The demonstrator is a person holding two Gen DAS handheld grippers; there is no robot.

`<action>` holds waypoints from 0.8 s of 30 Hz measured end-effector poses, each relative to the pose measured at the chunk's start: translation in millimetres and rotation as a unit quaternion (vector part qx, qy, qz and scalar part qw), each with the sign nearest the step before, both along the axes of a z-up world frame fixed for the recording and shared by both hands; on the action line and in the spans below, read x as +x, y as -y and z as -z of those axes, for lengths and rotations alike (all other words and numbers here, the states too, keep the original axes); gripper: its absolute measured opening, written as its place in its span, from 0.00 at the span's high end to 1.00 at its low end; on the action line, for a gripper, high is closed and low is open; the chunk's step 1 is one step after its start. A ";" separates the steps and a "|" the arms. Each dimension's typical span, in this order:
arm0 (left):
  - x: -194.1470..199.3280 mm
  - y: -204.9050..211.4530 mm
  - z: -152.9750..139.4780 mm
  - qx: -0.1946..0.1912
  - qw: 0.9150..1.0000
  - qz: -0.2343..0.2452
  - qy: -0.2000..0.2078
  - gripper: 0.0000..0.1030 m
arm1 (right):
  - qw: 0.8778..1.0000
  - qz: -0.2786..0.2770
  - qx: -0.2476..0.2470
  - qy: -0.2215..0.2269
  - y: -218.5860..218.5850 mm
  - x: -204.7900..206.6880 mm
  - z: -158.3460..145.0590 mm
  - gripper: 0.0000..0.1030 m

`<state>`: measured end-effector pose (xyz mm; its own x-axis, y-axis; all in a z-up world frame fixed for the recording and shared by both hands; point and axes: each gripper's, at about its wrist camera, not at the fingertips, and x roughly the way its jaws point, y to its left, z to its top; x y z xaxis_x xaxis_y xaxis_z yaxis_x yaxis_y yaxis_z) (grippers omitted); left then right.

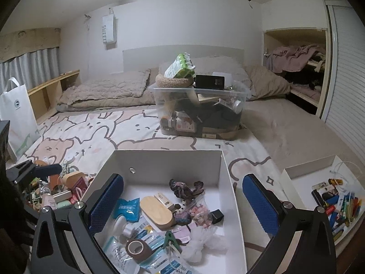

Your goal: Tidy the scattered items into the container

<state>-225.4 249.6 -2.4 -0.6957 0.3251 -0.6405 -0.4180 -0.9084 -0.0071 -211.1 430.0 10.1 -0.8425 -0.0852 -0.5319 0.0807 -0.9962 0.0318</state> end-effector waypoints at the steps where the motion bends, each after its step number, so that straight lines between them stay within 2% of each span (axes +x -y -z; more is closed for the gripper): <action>1: 1.6 3.7 -3.4 0.004 1.000 -0.001 -0.001 0.01 | 1.000 0.000 0.001 -0.002 1.7 2.1 -1.5 0.00; 12: 34.9 35.8 -45.1 0.014 0.999 -0.012 -0.048 0.01 | 0.999 0.003 0.013 -0.038 23.3 43.6 -29.4 0.00; 24: 81.4 69.4 -75.6 0.032 0.995 -0.034 -0.088 0.01 | 0.998 -0.005 0.013 -0.068 52.0 92.1 -48.6 0.00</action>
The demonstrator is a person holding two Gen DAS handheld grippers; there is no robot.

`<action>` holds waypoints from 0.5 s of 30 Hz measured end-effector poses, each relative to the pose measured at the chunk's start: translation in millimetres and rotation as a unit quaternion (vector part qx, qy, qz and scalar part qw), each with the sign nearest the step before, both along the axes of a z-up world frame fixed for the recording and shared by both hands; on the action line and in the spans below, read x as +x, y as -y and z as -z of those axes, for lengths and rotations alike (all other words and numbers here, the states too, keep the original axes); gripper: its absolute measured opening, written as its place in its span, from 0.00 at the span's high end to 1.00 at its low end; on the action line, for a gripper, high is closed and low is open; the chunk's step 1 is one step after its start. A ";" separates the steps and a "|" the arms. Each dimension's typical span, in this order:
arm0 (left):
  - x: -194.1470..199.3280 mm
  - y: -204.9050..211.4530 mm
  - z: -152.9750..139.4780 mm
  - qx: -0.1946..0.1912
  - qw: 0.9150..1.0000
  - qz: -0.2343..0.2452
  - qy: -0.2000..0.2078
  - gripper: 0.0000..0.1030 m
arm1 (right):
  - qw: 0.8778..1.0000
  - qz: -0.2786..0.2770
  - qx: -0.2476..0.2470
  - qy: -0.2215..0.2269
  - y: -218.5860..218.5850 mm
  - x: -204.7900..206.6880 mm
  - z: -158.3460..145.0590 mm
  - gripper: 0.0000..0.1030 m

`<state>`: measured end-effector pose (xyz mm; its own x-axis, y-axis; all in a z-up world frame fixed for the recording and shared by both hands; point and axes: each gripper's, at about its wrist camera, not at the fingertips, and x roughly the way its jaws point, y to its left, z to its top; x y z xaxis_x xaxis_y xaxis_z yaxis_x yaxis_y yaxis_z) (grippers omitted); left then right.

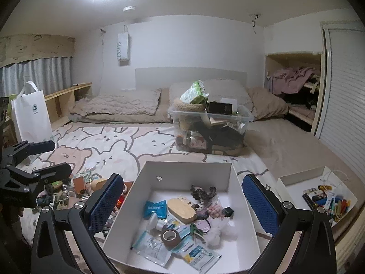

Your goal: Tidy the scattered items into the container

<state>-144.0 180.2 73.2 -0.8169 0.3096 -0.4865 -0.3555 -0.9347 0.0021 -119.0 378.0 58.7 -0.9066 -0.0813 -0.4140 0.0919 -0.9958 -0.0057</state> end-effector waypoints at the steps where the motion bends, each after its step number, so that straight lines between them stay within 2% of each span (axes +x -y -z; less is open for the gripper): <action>1: 3.7 1.3 -1.4 -0.001 1.000 0.000 -0.003 0.01 | 1.000 -0.003 0.002 -0.005 2.8 4.3 -1.6 0.00; 12: 51.2 20.6 -4.9 -0.011 0.999 0.009 -0.039 0.00 | 0.998 -0.022 0.032 -0.039 29.5 45.5 -8.1 0.00; 15: 59.8 29.8 -3.5 -0.004 0.999 0.007 -0.040 0.00 | 0.998 -0.029 0.027 -0.047 32.5 56.1 -7.0 0.00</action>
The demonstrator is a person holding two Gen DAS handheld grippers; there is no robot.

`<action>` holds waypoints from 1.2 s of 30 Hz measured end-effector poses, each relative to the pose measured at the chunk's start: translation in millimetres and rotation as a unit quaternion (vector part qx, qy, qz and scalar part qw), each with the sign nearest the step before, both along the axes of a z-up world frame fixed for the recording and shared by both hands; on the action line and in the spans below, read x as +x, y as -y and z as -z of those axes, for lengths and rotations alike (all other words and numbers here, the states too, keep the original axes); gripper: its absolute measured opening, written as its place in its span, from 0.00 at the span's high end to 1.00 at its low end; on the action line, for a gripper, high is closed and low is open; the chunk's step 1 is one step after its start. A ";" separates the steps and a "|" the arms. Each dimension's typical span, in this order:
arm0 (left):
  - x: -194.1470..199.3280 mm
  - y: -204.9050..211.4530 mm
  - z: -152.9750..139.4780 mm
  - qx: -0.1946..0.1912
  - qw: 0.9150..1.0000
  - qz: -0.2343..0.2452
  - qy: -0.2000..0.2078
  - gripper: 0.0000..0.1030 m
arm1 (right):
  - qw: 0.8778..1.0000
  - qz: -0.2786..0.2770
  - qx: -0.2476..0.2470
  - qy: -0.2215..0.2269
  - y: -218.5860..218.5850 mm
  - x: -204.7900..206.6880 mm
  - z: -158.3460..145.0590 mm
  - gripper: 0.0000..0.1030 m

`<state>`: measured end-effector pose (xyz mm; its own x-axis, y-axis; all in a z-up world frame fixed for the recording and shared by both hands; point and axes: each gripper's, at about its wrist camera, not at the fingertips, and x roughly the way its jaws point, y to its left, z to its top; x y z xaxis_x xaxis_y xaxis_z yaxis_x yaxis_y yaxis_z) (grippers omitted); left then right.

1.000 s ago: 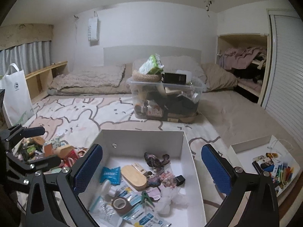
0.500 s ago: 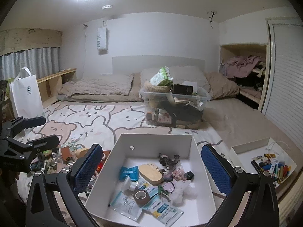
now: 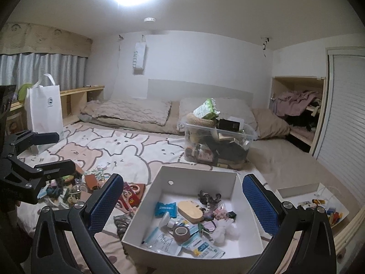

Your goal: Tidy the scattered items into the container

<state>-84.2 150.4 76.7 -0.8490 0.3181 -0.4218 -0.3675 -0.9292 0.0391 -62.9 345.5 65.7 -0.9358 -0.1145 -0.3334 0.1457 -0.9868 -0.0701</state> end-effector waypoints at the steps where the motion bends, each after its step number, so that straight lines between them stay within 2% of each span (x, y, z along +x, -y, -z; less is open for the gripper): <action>1: 2.1 1.9 0.4 0.001 1.000 -0.001 -0.001 0.00 | 1.000 -0.004 -0.007 0.001 0.3 2.9 0.7 0.00; 10: 30.6 20.0 4.4 0.011 1.000 -0.009 -0.025 0.00 | 1.000 -0.019 -0.011 -0.001 15.0 27.4 12.2 0.00; 17: 47.8 29.0 17.1 0.016 0.999 -0.024 -0.026 0.00 | 1.000 -0.022 -0.003 0.001 23.2 42.8 21.3 0.00; 25: 63.4 33.0 36.5 -0.016 0.999 -0.035 -0.018 0.00 | 1.000 -0.020 -0.003 0.005 24.9 54.7 32.9 0.00; 36: 75.2 33.0 38.2 -0.022 0.999 -0.035 -0.024 0.00 | 1.000 -0.025 0.001 0.015 29.2 60.1 47.3 0.00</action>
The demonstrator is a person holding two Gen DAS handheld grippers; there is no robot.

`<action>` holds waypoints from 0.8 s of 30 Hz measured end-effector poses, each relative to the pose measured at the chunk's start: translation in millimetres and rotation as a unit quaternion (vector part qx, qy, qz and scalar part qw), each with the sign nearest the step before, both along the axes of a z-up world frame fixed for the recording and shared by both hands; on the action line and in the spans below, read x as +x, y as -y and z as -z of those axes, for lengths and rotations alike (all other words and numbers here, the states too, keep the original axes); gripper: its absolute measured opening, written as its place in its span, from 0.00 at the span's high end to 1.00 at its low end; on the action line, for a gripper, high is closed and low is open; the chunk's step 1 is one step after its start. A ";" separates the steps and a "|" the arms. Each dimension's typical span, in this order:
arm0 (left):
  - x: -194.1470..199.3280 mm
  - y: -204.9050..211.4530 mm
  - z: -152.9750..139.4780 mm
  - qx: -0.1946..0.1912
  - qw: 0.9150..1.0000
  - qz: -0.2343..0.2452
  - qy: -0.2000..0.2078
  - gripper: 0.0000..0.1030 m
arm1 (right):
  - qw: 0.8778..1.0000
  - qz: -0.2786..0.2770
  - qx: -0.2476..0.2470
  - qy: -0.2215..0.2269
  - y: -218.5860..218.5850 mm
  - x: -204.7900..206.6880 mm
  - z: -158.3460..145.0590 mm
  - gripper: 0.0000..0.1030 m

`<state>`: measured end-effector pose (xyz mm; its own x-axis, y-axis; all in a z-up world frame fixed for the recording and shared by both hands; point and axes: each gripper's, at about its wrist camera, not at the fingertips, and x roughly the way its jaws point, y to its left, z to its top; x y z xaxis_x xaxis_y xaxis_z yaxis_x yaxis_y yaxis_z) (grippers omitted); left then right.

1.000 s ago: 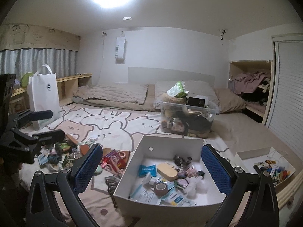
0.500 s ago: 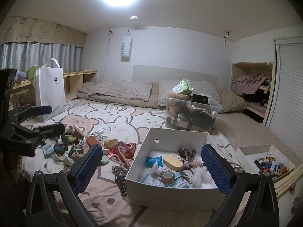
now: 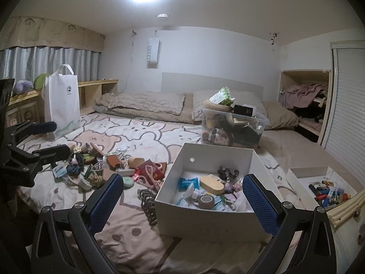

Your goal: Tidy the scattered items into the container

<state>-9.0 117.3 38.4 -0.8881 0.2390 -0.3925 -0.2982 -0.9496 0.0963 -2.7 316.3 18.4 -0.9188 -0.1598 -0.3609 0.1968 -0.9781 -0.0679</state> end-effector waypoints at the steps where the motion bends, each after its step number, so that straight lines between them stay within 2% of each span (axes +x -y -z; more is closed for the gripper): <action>1: 0.9 -1.2 0.6 -0.001 1.000 0.002 0.000 0.00 | 1.000 0.002 0.002 -0.002 1.2 1.2 0.0 0.00; 16: 5.6 -2.8 1.6 0.001 1.000 -0.003 -0.009 0.00 | 0.999 -0.002 0.026 -0.018 11.4 9.7 -2.3 0.00; 24: 3.2 -4.1 7.2 -0.003 1.000 -0.006 0.008 0.00 | 1.000 0.001 0.020 -0.016 7.3 9.2 -2.1 0.00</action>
<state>-5.7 121.5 31.2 -0.8841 0.2264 -0.4088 -0.2889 -0.9524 0.0973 6.5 309.0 20.5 -0.9305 -0.1435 -0.3370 0.1911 -0.9751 -0.1126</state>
